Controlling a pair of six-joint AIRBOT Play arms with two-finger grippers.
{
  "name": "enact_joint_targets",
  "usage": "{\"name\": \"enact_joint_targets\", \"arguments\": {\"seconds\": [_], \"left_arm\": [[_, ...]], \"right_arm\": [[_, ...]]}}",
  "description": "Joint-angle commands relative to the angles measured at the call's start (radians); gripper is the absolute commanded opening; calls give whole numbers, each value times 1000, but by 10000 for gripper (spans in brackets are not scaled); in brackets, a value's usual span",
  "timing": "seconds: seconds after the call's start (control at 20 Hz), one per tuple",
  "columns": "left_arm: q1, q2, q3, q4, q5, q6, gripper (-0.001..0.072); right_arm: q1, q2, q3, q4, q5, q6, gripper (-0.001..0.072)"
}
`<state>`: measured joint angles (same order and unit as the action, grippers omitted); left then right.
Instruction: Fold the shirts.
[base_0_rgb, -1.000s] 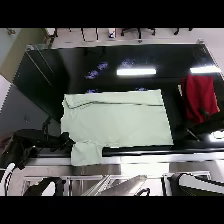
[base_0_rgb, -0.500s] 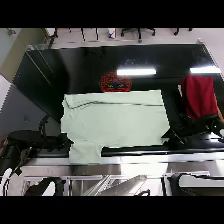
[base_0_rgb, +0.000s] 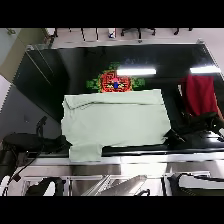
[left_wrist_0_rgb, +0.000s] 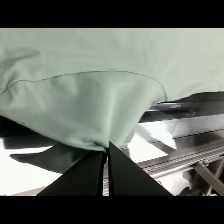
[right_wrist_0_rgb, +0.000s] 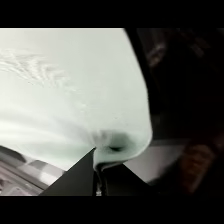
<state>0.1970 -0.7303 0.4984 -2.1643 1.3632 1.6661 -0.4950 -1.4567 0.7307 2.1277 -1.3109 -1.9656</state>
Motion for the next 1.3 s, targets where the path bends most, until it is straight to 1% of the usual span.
{"name": "enact_joint_targets", "arguments": {"seconds": [0.0,0.05,0.15,0.25,0.3,0.4,0.45,0.55,0.75,0.9,1.15,1.25], "left_arm": [[1,63,1,192,43,-106,19],[1,80,1,224,45,-120,18],[1,92,1,226,26,-123,19],[1,54,10,182,-36,-117,18],[1,13,37,122,-72,-83,18],[-8,-85,135,-12,-136,-22,19],[-29,-143,204,-36,-172,-14,18],[-82,-267,348,-35,-224,-14,18],[-160,-565,629,-34,-278,-14,19],[-175,-753,766,-27,-287,-14,19],[-158,-957,930,-19,-280,-17,18],[-158,-1001,979,55,-279,-56,18]], "right_arm": [[-23,87,1,-224,-43,180,23],[-41,111,1,-243,-47,219,23],[-61,138,1,-212,-53,223,23],[-51,143,4,-88,-42,148,24],[-43,143,9,-11,-29,108,24],[-10,143,42,120,13,66,24],[12,143,68,175,47,49,24],[57,135,129,247,124,42,24],[144,48,287,253,244,43,25],[183,-44,386,251,295,42,25],[184,-166,433,224,350,40,24],[184,-182,433,222,388,23,25]]}}
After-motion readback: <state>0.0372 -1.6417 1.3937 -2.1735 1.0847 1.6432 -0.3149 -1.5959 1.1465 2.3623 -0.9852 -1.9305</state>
